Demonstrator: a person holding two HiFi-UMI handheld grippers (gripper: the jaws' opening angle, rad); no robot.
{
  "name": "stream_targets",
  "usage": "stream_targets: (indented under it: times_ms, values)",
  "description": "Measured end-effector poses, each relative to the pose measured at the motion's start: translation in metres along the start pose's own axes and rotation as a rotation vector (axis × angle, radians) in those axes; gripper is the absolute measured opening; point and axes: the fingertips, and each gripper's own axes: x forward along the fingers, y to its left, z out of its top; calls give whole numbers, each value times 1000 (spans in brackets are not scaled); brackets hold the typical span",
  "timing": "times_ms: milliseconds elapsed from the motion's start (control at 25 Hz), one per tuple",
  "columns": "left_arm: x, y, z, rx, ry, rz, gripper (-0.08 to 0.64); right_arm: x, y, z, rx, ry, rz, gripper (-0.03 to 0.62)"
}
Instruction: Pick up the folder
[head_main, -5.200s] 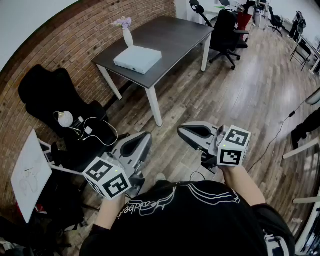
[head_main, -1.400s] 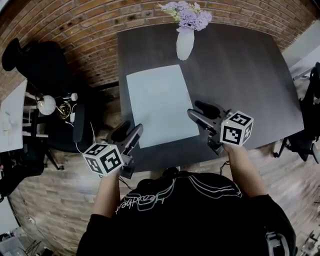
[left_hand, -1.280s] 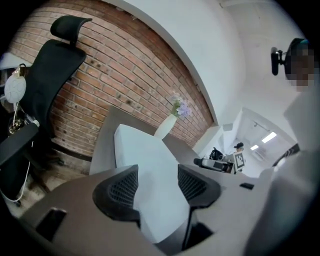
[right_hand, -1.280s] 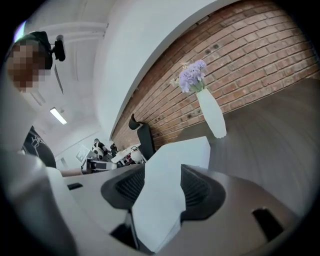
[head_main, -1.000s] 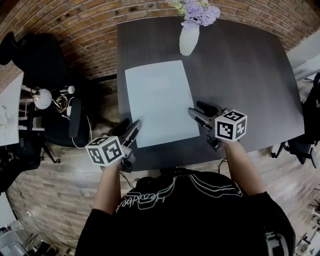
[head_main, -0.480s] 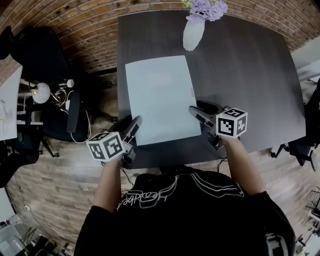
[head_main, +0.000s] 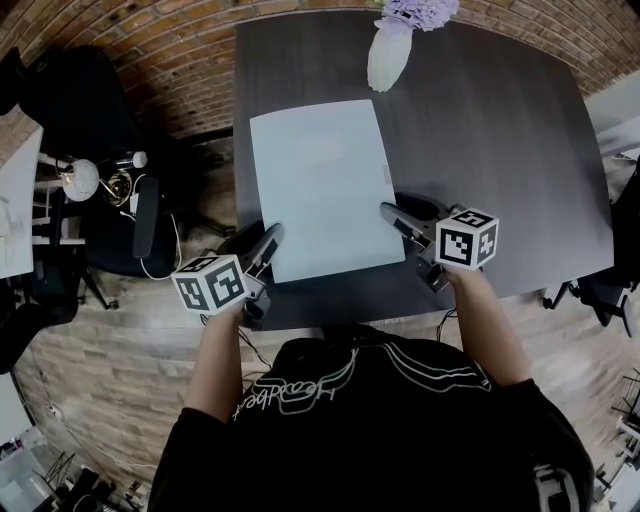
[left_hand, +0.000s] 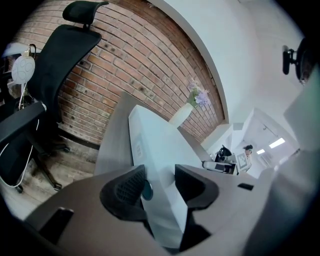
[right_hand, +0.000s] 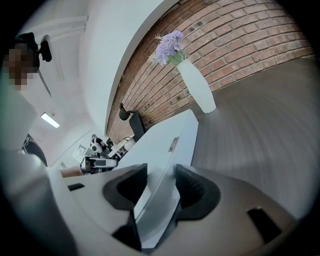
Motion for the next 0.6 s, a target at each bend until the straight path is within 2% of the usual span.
stream_targets:
  times_ms: [600]
  values:
    - [-10, 0, -11, 19, 21, -8, 186, -7, 11, -17, 16, -2, -14, 158]
